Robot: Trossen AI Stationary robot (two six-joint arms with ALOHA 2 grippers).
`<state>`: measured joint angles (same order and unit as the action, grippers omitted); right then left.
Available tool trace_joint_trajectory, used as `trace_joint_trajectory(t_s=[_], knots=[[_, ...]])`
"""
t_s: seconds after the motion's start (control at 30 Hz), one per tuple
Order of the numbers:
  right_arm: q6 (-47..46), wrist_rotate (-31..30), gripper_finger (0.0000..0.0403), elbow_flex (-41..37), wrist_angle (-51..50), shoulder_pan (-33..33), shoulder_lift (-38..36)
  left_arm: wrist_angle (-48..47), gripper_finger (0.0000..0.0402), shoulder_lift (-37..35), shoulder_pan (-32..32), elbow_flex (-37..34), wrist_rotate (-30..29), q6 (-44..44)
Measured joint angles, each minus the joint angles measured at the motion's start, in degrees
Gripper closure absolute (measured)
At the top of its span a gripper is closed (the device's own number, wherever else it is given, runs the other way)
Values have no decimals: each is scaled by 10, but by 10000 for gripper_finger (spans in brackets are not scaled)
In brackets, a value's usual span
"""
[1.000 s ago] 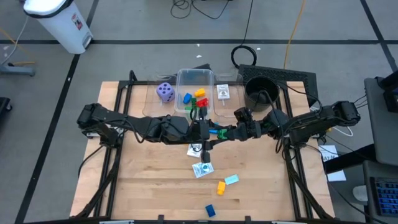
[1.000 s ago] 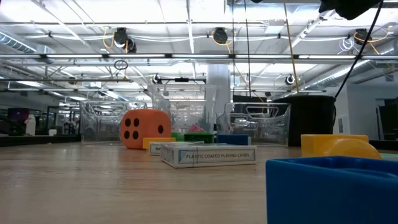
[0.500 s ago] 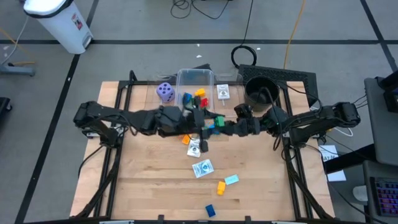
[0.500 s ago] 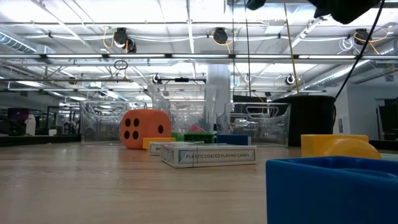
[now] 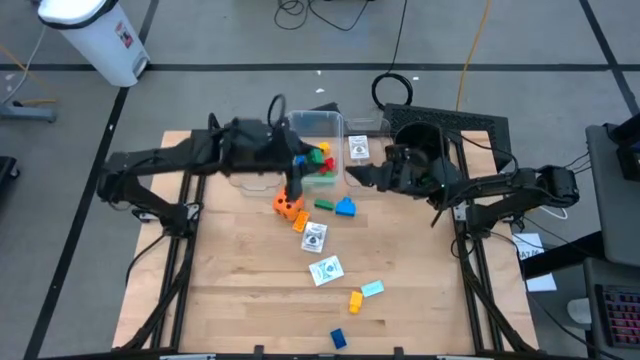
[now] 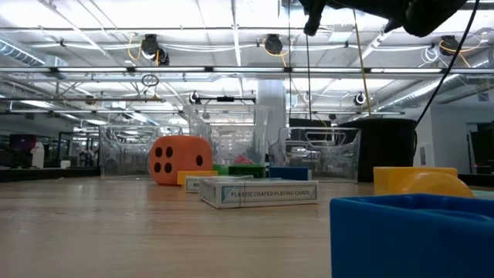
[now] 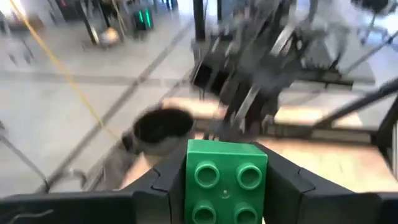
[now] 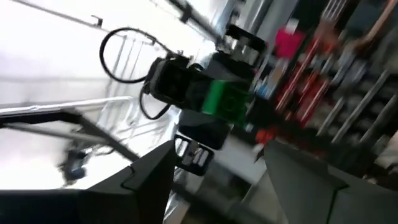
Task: Pick & Place Toys
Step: Put the green four stud game piece into the middle transparent bin
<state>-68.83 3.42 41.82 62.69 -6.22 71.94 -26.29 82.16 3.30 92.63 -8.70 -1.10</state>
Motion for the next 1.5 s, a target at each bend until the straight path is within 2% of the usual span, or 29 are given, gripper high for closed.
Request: trace_joint_trajectory(t_s=[0.1, 0.2, 0.37, 0.5, 0.8, 1.1, 1.33, 1.5], knots=[[36, -49, 164, 0, -9, 0, 0, -26, 252, 14, 54, -1, 66, 2], [33, -82, 167, 0, -13, -1, 0, -45, 263, 35, 106, -1, 125, 2], [36, -79, 166, 1, -22, -2, 0, -46, 263, 83, 183, -1, 209, -3], [42, -79, 168, 1, -24, 4, 0, -62, 250, 128, 222, -1, 253, -14], [113, -78, 182, 1, -27, 33, 0, -116, 263, 205, 245, -1, 235, -38], [112, -77, 185, 1, -64, 33, 0, -145, 255, 268, 254, 8, 200, -47], [111, -40, 188, 1, -79, 19, 0, -239, 263, 343, 267, 122, 176, -83], [109, 14, 188, 1, -78, -3, -2, -302, 248, 401, 272, 213, 167, -121]])
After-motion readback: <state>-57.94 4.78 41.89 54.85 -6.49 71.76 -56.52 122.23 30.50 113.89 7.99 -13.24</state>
